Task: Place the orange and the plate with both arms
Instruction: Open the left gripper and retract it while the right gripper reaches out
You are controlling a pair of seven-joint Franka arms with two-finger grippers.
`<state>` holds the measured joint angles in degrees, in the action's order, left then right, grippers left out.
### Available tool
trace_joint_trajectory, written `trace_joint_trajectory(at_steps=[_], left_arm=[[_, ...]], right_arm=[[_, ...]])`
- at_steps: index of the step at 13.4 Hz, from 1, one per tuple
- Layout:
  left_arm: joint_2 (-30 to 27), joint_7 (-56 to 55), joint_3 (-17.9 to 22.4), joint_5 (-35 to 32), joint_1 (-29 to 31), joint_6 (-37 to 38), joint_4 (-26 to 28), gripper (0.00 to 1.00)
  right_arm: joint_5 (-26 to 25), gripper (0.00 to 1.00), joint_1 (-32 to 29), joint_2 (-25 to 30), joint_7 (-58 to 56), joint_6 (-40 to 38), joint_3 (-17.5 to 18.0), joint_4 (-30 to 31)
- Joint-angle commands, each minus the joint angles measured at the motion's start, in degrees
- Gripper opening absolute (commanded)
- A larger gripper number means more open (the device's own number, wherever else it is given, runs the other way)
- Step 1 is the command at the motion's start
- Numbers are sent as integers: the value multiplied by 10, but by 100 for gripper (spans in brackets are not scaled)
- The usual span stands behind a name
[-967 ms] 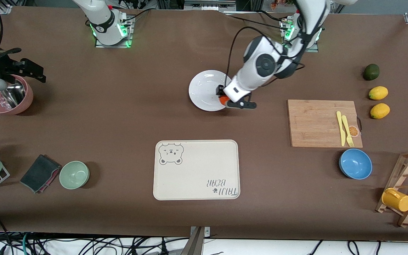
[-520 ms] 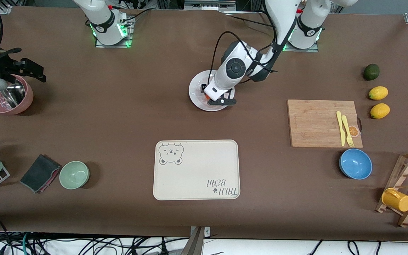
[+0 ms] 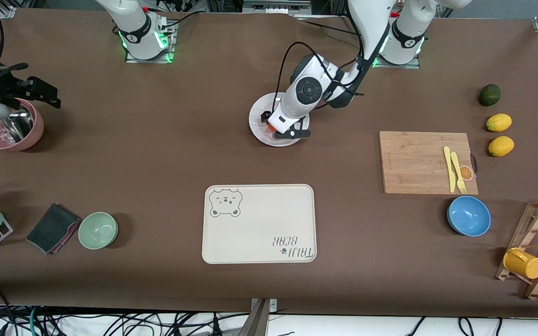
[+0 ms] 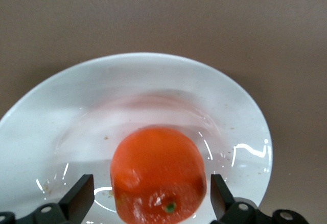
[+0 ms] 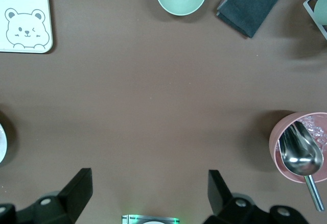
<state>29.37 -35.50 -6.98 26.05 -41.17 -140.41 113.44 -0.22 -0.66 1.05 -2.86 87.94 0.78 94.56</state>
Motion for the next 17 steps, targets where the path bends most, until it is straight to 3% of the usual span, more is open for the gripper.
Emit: trace_joint_trajectory(at_steps=[1,4,6,10,12,17], left_arm=[[-75,2,0,9,58,84,1,100],[-166,12,-1,-5,201,200,0,100],[-206,92,-1,-68,282,254,-3,100],[-279,169,47,-197,337,302,-7,100],[-318,227,63,-240,351,318,-16,100],[-341,266,72,-246,391,452,-113,100]], right_arm=[[1,100,-5,5,-6,-6,4,2],[1,100,-5,4,-6,-6,4,2],[1,100,-3,5,-4,-7,7,2],[10,100,10,-26,0,-107,45,3],[30,100,27,-53,6,-109,63,4],[220,100,34,-149,6,-32,63,5]])
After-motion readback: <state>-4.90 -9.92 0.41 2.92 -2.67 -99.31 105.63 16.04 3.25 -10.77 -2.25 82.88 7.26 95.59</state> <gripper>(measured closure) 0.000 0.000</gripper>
